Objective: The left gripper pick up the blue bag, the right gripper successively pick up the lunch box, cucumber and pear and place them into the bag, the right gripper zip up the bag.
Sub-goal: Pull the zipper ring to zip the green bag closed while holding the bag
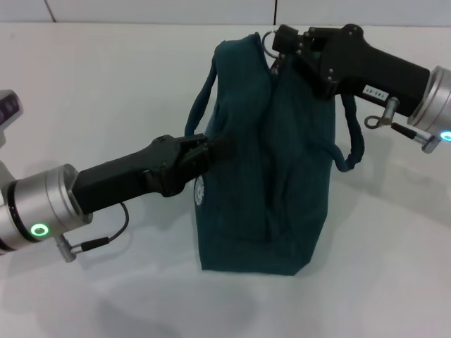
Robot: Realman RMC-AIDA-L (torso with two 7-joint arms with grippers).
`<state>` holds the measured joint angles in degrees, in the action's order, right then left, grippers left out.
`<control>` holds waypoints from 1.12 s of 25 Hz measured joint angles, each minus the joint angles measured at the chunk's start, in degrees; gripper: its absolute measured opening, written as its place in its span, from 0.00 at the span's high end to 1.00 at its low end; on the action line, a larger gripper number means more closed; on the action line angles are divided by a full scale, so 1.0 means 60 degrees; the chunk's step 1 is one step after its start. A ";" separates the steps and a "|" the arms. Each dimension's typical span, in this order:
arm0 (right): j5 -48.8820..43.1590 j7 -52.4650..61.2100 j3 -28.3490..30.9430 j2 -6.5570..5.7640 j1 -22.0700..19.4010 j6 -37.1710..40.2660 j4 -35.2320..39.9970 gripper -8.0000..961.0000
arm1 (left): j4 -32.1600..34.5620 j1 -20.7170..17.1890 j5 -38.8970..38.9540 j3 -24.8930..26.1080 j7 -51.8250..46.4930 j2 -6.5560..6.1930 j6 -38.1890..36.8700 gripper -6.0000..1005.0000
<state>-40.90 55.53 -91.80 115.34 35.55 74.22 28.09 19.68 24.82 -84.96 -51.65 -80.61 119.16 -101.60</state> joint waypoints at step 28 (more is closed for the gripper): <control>0.0038 -0.0084 0.0761 0.0072 -0.0352 -0.0888 -0.0694 0.98 | -0.0066 -0.0559 0.0568 0.0580 0.0450 -0.0094 -0.0999 0.87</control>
<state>-40.67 55.03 -87.24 115.78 33.44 68.89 23.92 19.28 21.46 -81.55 -48.17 -77.91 118.60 -107.60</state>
